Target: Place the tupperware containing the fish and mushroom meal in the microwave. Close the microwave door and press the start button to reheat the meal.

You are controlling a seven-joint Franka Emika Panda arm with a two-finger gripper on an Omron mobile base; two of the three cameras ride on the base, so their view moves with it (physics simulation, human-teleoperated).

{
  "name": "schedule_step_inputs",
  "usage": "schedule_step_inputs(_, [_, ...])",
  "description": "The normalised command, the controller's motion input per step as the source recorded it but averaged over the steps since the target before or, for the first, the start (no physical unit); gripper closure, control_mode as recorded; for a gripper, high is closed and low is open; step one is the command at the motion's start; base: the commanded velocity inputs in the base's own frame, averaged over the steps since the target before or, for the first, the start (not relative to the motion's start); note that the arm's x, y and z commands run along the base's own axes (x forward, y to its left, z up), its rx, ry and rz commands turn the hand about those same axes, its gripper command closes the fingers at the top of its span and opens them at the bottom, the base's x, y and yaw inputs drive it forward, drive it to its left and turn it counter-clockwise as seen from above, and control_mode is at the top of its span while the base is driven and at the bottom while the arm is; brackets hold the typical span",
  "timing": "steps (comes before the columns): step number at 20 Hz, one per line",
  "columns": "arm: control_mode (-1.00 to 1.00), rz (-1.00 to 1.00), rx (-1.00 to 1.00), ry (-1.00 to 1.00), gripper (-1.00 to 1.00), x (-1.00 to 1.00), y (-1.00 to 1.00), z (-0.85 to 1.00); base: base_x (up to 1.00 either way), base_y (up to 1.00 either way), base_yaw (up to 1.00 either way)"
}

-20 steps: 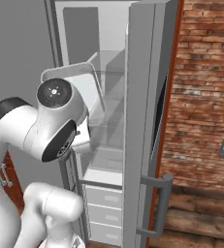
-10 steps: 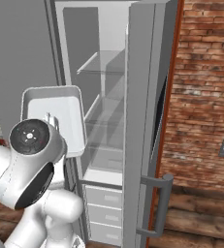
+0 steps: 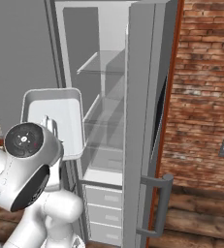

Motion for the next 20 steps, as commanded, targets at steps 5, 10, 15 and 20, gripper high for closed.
schedule_step_inputs(5, [-1.00, 0.00, 0.00, 0.03, 1.00, 0.13, 0.00, 0.00, 0.00, 0.00, 0.00])
schedule_step_inputs(10, [1.00, 0.00, 0.00, 0.00, 1.00, 0.01, 0.00, 0.00, 0.00, 0.00, 0.00])
schedule_step_inputs(15, [1.00, 0.00, 0.00, 0.00, 1.00, 0.00, 0.00, 0.00, -0.38, 0.06, 0.05])
schedule_step_inputs(20, [1.00, 0.00, 0.00, 0.00, 1.00, 0.00, 0.00, 0.00, -0.78, 0.35, 0.12])
